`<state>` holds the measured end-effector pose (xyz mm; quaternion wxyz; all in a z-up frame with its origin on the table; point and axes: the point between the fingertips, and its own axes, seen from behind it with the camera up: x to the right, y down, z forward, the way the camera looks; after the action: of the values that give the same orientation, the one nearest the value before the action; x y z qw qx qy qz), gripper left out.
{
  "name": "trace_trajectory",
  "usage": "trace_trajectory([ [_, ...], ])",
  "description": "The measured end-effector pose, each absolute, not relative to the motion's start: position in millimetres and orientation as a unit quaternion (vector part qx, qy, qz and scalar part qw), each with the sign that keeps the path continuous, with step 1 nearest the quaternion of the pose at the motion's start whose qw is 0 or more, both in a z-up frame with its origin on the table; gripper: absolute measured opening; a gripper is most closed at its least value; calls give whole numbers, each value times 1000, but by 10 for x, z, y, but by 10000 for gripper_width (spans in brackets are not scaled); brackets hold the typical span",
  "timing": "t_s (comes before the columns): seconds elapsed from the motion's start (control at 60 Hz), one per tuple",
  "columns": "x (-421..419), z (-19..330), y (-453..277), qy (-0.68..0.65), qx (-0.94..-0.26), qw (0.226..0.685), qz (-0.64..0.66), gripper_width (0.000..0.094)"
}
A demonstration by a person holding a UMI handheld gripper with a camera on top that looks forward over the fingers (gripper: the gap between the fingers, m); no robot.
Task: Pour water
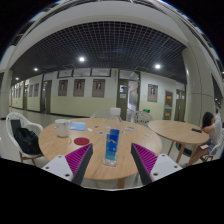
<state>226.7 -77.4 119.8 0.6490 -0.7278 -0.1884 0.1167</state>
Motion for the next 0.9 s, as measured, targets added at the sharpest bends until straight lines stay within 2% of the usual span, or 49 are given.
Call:
trace_trajectory([
  [0.1, 2077, 1067, -390, -176, -734, 647, 110, 823],
  [0.333, 1771, 1007, 318, -153, -729, 658, 109, 820],
  [0.4, 1746, 906, 546, -138, -744, 649, 86, 439],
  [0.517, 1915, 930, 476, -93, -739, 661, 95, 435],
  [0.583, 1676, 868, 632, -83, -739, 660, 105, 427],
  [0.683, 1701, 875, 639, -84, -732, 671, 90, 360],
  [0.733, 1898, 1012, 537, -112, -719, 685, 38, 332],
  [0.8, 1680, 1148, 620, -168, -679, 713, -54, 317],
  [0.883, 1300, 1255, 707, -248, -653, 706, -116, 317],
  [0.9, 1430, 1379, 633, -268, -650, 700, -121, 316],
])
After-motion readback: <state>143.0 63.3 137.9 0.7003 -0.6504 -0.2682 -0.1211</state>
